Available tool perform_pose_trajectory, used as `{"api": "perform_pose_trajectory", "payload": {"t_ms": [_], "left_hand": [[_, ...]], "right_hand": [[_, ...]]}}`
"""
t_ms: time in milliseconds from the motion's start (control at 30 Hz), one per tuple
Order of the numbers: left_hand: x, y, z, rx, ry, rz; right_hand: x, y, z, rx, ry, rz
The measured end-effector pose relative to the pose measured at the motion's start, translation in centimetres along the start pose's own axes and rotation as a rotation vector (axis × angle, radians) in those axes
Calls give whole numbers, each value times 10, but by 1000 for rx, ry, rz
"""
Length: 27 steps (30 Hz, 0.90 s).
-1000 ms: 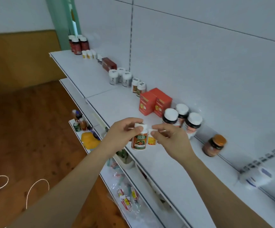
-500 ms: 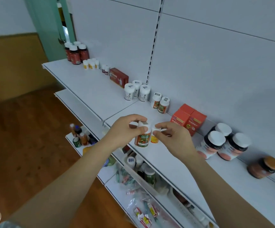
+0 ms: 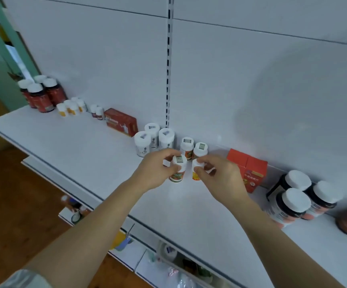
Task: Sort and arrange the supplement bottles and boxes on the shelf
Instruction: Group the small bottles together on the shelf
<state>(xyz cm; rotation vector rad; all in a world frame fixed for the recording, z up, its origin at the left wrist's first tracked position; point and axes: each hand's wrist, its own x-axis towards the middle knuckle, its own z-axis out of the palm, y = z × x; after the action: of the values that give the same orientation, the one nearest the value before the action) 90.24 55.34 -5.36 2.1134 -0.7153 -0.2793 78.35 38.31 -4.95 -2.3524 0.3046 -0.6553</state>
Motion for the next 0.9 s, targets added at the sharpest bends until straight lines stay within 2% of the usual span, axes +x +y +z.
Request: {"api": "perform_pose_trajectory", "payload": {"t_ms": [200, 367, 533, 900], "left_hand": [[43, -16, 4, 105, -101, 148], [67, -31, 3, 201, -161, 360], [79, -46, 2, 257, -164, 495], [82, -53, 2, 183, -185, 516]], "right_hand": [[7, 6, 14, -102, 62, 43], [5, -10, 25, -170, 132, 96], [-2, -26, 39, -193, 198, 189], [-25, -51, 56, -243, 248, 272]]}}
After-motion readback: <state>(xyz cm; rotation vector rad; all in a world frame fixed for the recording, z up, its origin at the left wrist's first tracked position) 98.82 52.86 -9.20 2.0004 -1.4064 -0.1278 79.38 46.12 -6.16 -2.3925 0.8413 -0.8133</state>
